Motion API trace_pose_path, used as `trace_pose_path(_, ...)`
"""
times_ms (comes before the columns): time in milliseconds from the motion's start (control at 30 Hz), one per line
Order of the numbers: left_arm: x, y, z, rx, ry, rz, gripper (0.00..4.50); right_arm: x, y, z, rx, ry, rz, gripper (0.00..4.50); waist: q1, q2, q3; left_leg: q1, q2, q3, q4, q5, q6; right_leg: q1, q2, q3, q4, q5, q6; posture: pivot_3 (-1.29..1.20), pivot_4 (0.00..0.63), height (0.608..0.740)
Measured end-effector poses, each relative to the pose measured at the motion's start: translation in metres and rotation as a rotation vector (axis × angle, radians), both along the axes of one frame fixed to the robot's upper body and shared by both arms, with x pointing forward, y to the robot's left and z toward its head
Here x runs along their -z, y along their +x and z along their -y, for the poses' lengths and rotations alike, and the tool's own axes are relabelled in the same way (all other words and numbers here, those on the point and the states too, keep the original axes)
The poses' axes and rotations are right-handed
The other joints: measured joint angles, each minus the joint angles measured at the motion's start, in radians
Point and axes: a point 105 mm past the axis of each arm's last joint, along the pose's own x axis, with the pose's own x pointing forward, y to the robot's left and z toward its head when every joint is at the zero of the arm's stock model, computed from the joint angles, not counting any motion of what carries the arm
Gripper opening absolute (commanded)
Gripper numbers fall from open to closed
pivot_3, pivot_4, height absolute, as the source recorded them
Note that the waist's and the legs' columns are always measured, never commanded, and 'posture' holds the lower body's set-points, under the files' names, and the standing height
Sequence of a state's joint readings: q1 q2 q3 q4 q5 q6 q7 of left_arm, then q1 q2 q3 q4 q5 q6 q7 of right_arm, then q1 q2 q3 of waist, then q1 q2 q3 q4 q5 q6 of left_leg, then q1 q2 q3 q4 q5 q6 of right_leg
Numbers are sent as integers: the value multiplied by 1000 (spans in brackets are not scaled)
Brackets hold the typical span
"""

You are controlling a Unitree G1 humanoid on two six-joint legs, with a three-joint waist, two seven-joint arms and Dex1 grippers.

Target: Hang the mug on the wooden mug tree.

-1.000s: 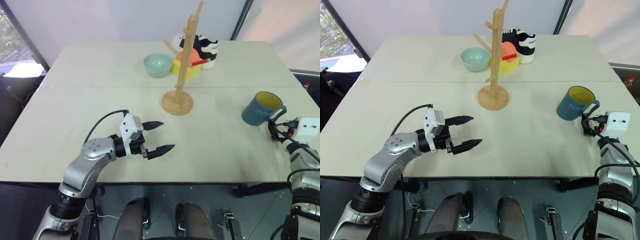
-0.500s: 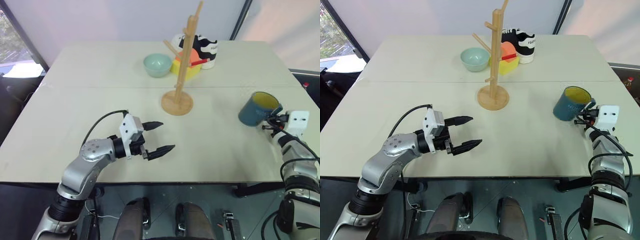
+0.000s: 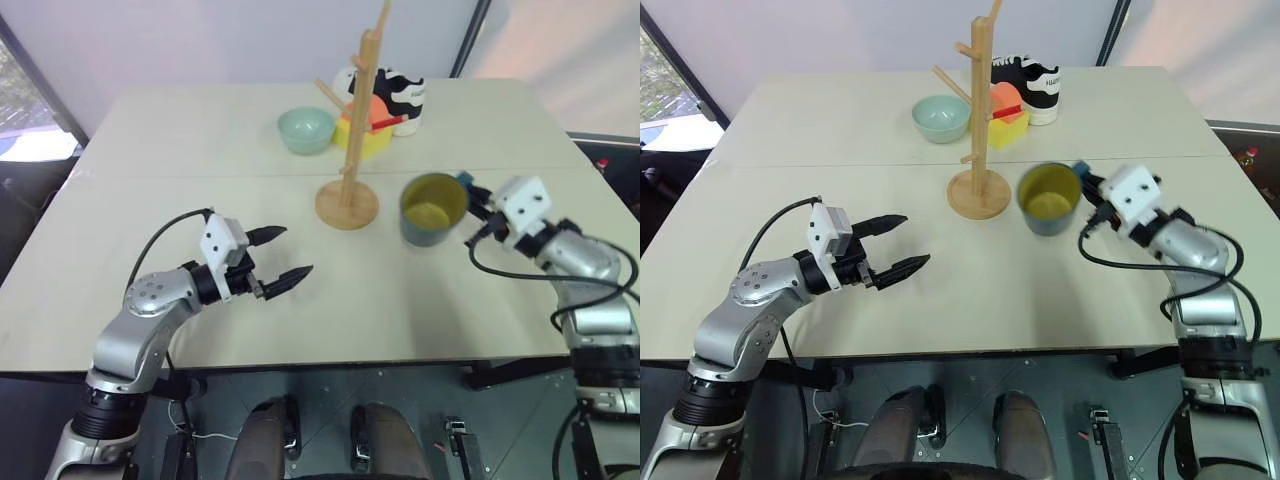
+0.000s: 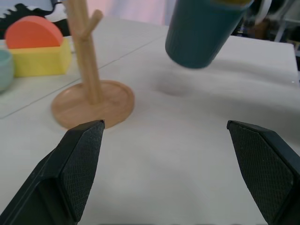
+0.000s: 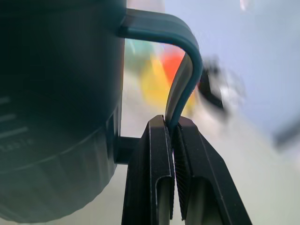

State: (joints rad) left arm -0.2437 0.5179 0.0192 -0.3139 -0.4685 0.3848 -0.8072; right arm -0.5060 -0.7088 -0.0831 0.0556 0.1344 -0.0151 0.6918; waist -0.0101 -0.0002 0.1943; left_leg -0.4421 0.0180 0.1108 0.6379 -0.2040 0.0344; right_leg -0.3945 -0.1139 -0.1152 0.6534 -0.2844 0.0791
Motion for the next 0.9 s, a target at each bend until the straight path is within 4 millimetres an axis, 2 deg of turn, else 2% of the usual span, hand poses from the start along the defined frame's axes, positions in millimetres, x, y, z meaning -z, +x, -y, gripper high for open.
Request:
trace_pose_path(133,-22,4,-4,-3,-46,57,4500,-37,10,-32,-77,-67,55,86,1,0,0,-2,-1,0,1,0,0,0,-2,0,-2,1,-1,0,150,735)
trace_pose_path(200,-30,2,-4,7,-72,73,4500,-46,16,-33,-87,-66,59,86,2,-1,0,-2,-1,0,1,0,0,1,-2,-1,-3,1,1,0,150,735)
trace_pose_path(433,-39,-2,-4,9,-99,79,4500,-34,41,-27,-112,-59,-46,86,-4,-1,0,-2,-2,1,0,4,-1,0,-1,-1,-3,3,3,0,150,735)
trace_pose_path(900,-45,-7,-5,2,-114,94,4500,-38,66,-37,-155,-56,-79,86,-6,-1,0,-2,-1,1,0,4,-1,0,-1,-1,-2,3,3,0,150,735)
